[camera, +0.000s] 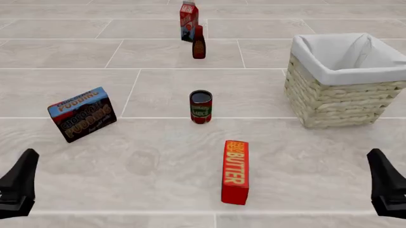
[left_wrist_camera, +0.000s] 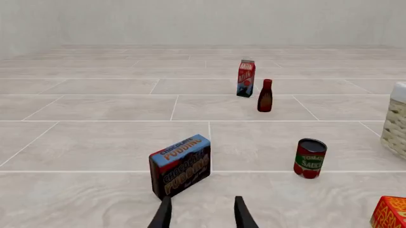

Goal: Pick the tomato sauce and place it in the basket.

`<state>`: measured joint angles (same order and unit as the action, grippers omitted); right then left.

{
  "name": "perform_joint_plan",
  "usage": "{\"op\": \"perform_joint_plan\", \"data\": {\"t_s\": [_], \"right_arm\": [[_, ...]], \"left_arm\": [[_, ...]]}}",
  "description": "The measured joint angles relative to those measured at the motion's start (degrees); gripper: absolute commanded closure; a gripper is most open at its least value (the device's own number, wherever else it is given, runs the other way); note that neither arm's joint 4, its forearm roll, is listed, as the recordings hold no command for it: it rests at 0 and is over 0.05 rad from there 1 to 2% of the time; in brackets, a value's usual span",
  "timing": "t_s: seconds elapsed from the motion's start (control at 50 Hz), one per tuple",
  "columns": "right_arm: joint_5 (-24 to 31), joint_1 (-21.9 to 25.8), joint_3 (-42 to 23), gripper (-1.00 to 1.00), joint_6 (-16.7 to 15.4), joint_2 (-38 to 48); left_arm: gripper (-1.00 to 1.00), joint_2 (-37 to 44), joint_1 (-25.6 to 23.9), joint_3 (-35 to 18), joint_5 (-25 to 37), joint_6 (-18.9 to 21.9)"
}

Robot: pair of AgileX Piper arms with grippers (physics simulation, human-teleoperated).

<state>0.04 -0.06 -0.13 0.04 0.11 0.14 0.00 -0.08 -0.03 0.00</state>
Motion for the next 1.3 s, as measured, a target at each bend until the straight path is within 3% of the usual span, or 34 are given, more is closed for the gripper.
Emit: {"op": "perform_joint_plan", "data": {"t_s": [0.64, 1.0, 1.3], "right_arm": [[-1.3, 0.81, -2.16, -1.0, -0.5, 3.35], [-8.4, 8.11, -9.95, -1.0, 0.52, 17.05], [-14.92, 16.84, -19.34, -1.0, 0.49, 38.5]], "left_arm": [[-1.0, 0.27, 0.0, -0.16, -0.06, 0.0], [-1.0, 0.28, 0.0, -0.16, -0.07, 0.0], [-1.0, 0.28, 0.0, -0.16, -0.07, 0.0]]}}
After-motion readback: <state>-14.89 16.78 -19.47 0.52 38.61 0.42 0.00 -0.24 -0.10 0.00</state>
